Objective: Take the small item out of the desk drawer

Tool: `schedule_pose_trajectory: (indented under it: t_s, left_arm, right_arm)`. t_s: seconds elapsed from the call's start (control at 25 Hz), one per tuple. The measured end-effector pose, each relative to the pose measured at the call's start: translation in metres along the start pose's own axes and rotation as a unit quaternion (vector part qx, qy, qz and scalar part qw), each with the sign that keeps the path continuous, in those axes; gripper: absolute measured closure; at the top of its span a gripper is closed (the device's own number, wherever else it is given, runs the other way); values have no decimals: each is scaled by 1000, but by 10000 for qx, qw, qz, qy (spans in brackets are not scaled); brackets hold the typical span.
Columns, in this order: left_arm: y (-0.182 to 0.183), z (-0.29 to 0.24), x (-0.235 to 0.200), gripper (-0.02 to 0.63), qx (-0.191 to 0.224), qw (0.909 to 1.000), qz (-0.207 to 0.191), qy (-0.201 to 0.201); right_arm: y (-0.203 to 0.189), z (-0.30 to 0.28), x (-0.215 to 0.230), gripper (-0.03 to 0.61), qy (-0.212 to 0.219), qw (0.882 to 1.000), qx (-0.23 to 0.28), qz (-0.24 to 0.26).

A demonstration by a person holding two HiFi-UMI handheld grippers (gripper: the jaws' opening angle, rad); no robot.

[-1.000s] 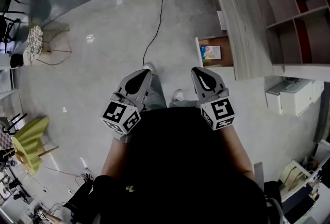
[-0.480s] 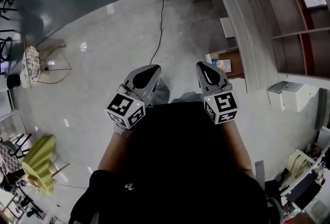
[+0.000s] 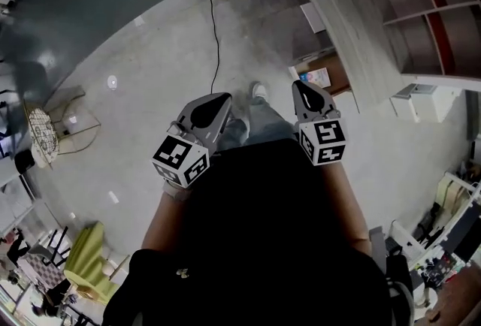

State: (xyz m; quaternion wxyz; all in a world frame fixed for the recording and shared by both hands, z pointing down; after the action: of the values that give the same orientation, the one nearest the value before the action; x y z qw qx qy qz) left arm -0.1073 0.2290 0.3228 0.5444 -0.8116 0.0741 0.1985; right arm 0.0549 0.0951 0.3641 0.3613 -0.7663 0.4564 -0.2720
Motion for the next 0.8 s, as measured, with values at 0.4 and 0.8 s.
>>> schedule_pose_trajectory:
  t_s: [0.4,0.8]
  left_arm:
    - [11,-78,20,604,-697,9965,-213,-404]
    - [13,-118,25,604,-1366,9881,-619,-336]
  right_arm:
    - [-104,-6,115,577,-987,9864,-1000,-852]
    - [-202,-46,179,437,-1299,9631,-1984,-1277]
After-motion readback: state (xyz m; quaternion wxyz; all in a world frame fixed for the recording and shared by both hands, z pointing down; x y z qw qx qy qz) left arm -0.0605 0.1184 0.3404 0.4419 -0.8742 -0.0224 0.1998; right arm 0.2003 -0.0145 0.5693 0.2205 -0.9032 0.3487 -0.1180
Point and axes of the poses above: the fingertips, and each gripper's own axes: z backward along the fingers, x to its right, y out of its top, the point moved 5 cm from there along z, backward along the fingers, and after that the axes turned 4 degrees about y, right-handed, at the moved point
